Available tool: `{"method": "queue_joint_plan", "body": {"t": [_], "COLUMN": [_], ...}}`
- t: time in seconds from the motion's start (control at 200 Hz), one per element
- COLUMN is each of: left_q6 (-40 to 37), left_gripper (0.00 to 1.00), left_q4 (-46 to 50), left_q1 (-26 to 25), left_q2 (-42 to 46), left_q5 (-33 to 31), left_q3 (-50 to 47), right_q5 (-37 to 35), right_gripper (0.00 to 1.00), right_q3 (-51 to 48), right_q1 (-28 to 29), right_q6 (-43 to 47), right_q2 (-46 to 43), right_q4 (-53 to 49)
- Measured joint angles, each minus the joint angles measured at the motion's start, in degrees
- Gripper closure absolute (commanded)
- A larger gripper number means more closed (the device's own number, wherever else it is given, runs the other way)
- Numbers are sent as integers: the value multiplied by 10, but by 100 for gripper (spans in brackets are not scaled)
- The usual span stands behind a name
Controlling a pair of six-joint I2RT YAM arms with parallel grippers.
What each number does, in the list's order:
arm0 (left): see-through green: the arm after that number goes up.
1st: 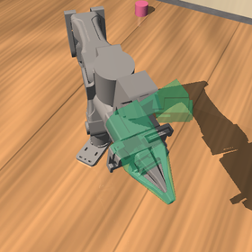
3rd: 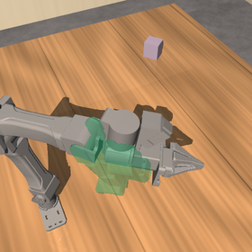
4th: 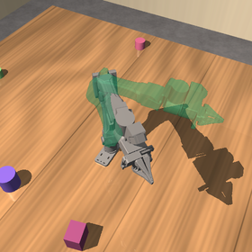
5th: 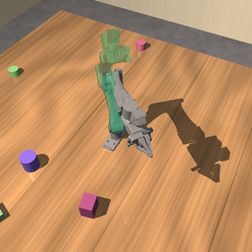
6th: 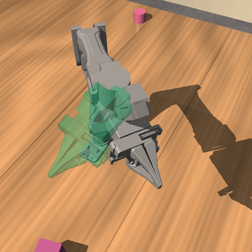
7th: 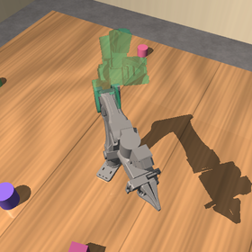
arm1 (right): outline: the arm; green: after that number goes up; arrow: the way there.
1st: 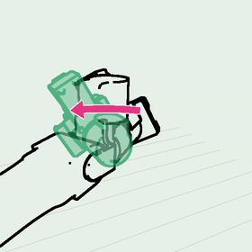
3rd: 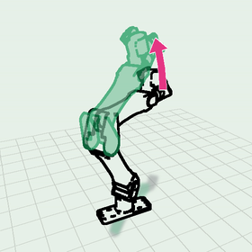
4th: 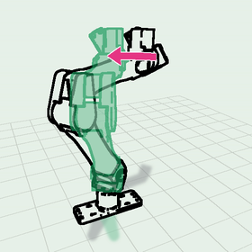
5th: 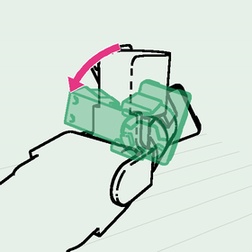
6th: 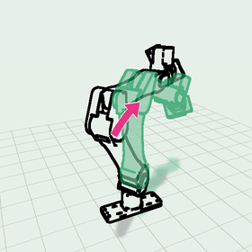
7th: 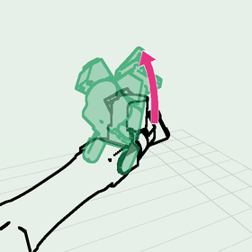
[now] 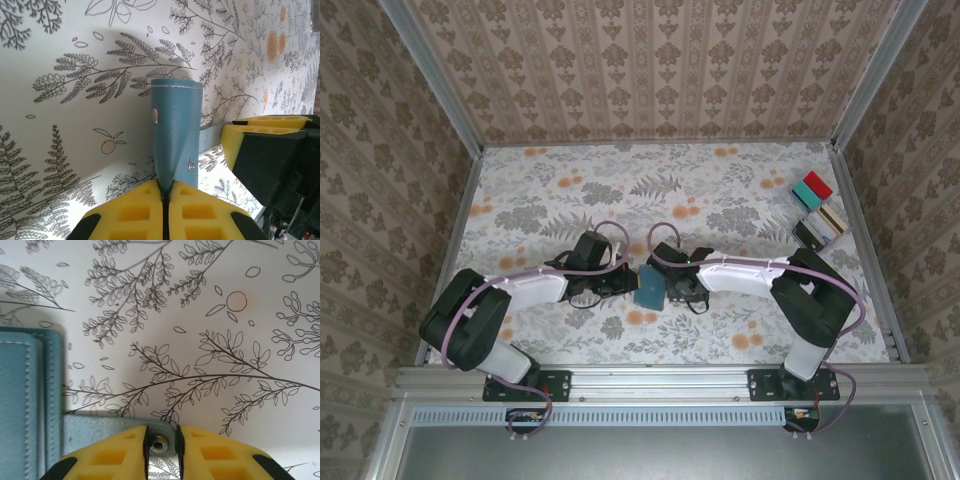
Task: Put the credit cards into the card holder
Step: Open the button on the card holder, then place the card holder at the center of the table.
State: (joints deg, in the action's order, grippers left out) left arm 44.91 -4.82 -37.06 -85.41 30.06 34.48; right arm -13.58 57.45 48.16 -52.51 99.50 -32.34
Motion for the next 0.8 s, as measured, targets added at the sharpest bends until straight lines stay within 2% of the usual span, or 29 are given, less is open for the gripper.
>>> {"method": "queue_joint_plan", "body": {"t": [0.135, 0.25, 0.46, 0.54, 0.61, 0.8], "left_q6": [1, 2, -3, -7, -9, -14], "left_gripper": [89, 82, 63, 59, 54, 50], "left_q4": [0, 1, 32, 48, 59, 86], "left_q1": [0, 0, -1, -3, -5, -5], "left_q2": [0, 0, 2, 10, 19, 47], "left_q5": [0, -1, -30, -44, -54, -73], "left_q3": [-1, -1, -1, -1, -1, 6], "right_q5": [-9, -15, -16, -13, -7, 8], "right_gripper": [72, 70, 55, 49, 47, 44], "right_q3": [12, 17, 12, 3, -3, -12], "right_q1": [0, 0, -2, -8, -20, -84], "right_q6": [7, 18, 40, 46, 57, 89], "right_q2": [10, 15, 3, -28, -67, -186], "right_q4": [-8, -12, -17, -16, -10, 10]}}
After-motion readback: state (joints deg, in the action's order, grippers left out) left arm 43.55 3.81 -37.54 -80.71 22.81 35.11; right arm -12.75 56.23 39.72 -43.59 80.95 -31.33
